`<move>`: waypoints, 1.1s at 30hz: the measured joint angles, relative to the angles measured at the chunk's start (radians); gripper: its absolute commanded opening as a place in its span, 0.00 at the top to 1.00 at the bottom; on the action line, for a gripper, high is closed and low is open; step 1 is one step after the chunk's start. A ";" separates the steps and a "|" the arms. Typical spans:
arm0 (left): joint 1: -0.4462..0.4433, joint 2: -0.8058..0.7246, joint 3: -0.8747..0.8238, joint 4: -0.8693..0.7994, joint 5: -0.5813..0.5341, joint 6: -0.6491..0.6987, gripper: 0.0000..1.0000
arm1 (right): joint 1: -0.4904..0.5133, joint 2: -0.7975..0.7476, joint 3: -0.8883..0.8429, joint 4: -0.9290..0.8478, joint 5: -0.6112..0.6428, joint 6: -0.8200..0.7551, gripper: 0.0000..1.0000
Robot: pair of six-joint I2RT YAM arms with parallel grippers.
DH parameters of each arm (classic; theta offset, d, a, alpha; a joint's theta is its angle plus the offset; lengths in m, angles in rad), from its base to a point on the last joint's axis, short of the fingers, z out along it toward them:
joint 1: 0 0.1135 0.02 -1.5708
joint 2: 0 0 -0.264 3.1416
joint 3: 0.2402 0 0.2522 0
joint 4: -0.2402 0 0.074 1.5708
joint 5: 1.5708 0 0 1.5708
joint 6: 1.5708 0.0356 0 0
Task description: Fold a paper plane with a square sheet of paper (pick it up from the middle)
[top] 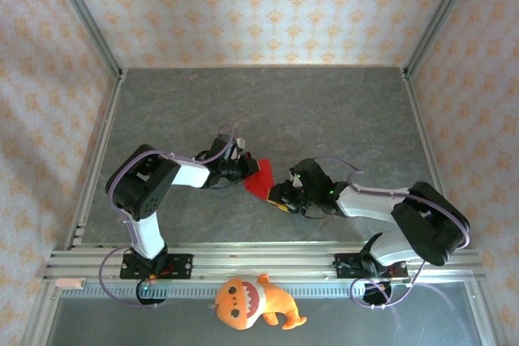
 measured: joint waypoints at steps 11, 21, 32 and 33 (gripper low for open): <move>0.000 -0.011 0.000 -0.017 0.000 -0.021 0.97 | 0.000 -0.010 -0.031 0.044 0.041 -0.041 0.94; -0.005 -0.230 0.000 -0.114 -0.052 -0.028 0.75 | 0.003 -0.163 0.038 -0.189 0.227 -0.205 0.97; 0.006 -0.487 -0.070 -0.208 -0.285 -0.027 0.73 | 0.118 0.018 0.565 -0.835 0.853 -0.399 0.98; 0.012 -0.499 -0.079 -0.220 -0.302 -0.028 0.73 | 0.132 0.055 0.595 -0.880 0.894 -0.412 0.98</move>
